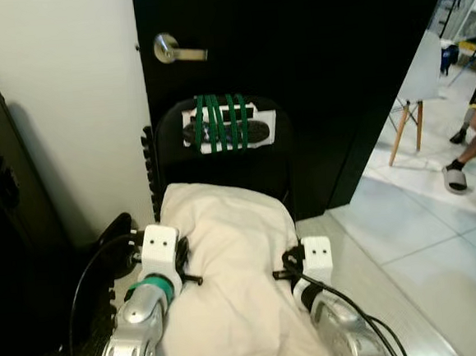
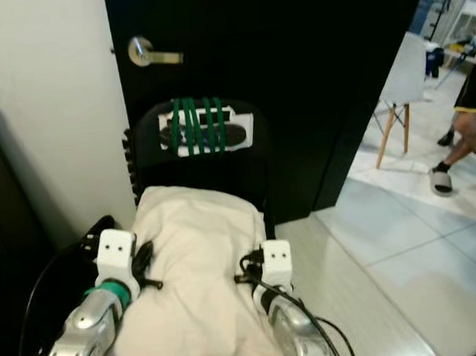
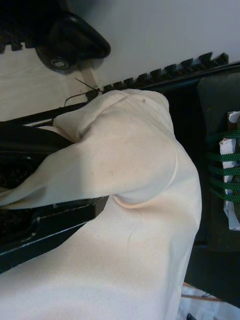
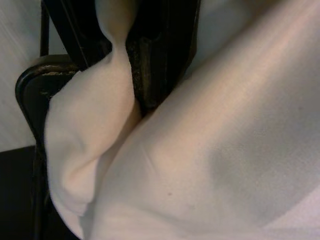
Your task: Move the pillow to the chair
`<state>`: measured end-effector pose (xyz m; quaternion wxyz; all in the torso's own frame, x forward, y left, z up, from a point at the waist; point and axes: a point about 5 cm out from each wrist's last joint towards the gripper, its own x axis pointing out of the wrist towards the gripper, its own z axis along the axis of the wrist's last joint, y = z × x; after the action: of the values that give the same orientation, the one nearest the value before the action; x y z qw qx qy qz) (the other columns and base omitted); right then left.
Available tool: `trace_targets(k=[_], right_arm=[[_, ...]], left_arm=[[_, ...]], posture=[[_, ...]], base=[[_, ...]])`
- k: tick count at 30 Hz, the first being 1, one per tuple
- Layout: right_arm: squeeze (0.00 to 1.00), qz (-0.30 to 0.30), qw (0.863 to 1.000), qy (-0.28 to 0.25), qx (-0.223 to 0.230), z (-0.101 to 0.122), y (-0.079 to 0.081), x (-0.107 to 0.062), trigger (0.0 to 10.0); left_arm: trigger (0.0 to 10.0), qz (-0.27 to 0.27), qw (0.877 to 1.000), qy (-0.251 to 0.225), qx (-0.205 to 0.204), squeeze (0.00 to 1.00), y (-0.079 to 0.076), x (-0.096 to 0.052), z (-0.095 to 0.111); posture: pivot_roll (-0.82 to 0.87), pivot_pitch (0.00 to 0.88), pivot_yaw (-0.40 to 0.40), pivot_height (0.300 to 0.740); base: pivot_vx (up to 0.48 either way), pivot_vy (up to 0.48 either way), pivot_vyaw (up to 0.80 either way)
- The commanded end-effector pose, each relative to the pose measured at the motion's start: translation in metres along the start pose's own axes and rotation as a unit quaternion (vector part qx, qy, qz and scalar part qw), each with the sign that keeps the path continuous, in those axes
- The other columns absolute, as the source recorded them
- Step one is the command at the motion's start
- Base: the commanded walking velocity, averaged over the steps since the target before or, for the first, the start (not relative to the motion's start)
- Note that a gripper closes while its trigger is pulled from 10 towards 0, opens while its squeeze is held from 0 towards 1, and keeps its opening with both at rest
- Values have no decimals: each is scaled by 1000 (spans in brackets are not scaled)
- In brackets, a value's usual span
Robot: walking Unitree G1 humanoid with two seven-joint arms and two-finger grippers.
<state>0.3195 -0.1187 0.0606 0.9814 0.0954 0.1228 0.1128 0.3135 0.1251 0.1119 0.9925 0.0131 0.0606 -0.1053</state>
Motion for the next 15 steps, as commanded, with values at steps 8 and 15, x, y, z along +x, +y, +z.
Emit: trace_targets(k=[8, 15], right_arm=[[0, 3, 1000, -10, -5, 2, 1, -2, 10000], [0, -8, 1000, -6, -9, -1, -3, -4, 10000]], left_arm=[[10000, -16, 999, -26, 15, 0, -7, 0, 9], [10000, -21, 999, -26, 20, 0, -6, 1, 9]], posture=[[42, 3, -16, 616], [36, 13, -11, 611]], base=[[0, 0, 0], [0, 0, 0]])
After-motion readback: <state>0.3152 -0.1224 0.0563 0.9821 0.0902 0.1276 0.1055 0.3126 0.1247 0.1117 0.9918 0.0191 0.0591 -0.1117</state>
